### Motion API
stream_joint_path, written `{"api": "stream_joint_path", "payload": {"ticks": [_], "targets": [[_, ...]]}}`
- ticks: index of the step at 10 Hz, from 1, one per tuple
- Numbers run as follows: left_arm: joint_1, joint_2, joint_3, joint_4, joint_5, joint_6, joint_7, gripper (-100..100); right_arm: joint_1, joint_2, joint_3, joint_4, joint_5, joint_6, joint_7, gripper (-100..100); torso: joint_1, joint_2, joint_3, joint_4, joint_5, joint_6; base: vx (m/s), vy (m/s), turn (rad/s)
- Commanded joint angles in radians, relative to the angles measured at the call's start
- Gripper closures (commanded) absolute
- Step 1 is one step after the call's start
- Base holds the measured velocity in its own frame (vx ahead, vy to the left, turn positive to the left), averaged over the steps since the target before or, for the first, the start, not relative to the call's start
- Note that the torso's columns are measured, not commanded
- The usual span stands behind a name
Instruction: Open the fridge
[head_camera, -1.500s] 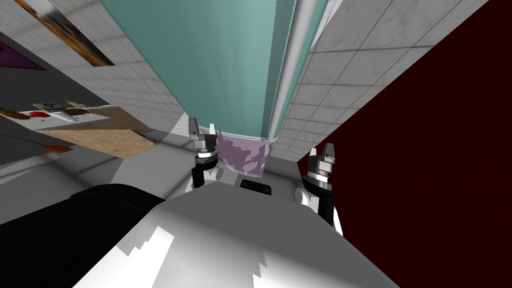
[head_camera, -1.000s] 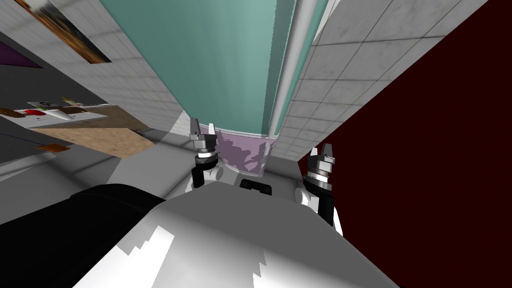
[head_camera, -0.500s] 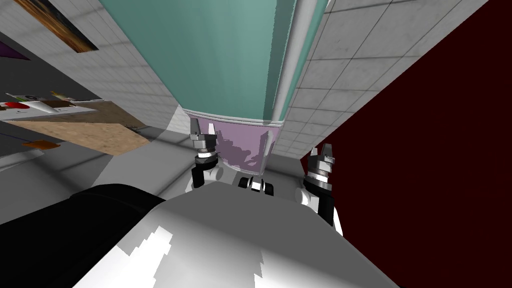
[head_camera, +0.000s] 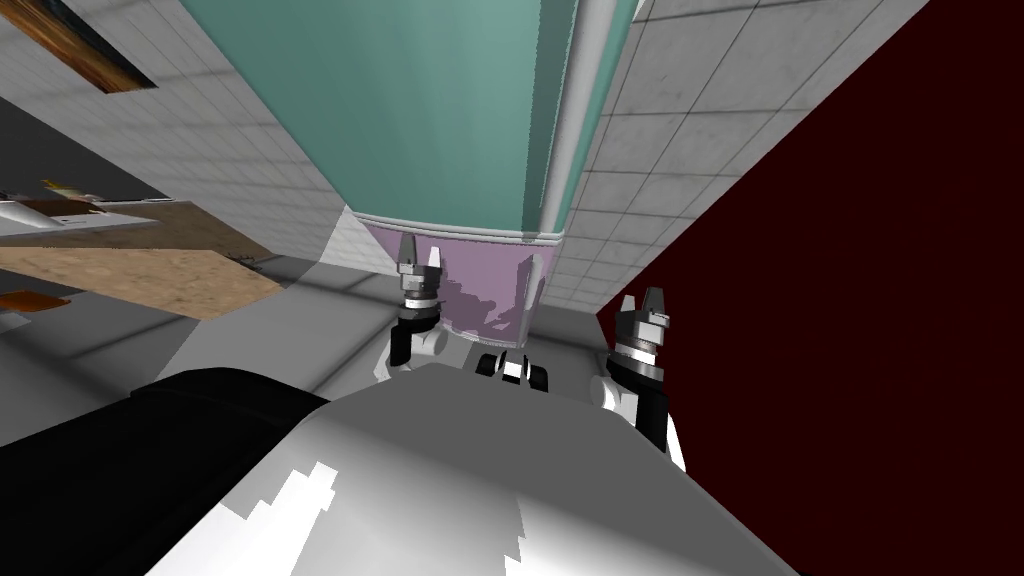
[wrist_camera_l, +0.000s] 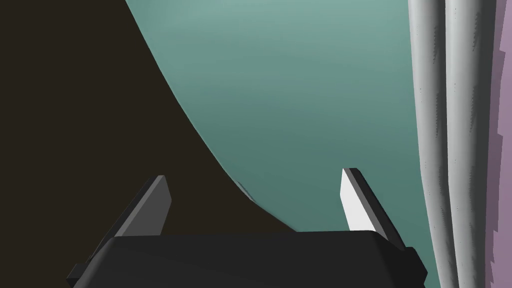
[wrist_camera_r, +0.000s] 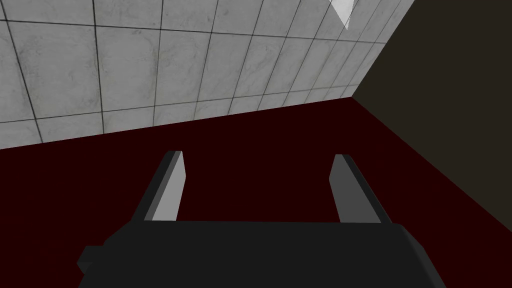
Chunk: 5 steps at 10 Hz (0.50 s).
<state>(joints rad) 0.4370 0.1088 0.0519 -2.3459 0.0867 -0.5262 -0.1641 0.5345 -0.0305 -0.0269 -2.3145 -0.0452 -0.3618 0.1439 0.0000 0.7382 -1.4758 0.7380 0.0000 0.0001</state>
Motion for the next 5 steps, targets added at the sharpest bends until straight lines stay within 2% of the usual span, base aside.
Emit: {"api": "stream_joint_path", "payload": {"ticks": [1,3,4,5], "targets": [[-0.048,0.021,0.008,0.039,-0.015,0.06,-0.012,-100,0.0,0.0,0.0,0.0,0.0,0.0,0.0,0,0.0,0.0,0.0,0.0,0.0,0.0,-0.053,-0.002,-0.12],[-0.093,0.03,0.011,0.066,-0.031,0.113,-0.024,-100,0.0,0.0,0.0,0.0,0.0,0.0,0.0,0,0.0,0.0,0.0,0.0,0.0,0.0,-0.06,0.003,-0.139],[-0.093,0.03,0.011,0.066,-0.031,0.12,-0.024,-100,0.0,0.0,0.0,0.0,0.0,0.0,0.0,0,0.0,0.0,0.0,0.0,0.0,0.0,-0.043,-0.001,-0.048],[-0.117,0.034,0.013,0.079,-0.039,0.152,-0.031,-100,0.0,0.0,0.0,0.0,0.0,0.0,0.0,0,0.0,-0.001,0.0,0.0,0.0,-0.001,-0.041,-0.004,-0.07]]}}
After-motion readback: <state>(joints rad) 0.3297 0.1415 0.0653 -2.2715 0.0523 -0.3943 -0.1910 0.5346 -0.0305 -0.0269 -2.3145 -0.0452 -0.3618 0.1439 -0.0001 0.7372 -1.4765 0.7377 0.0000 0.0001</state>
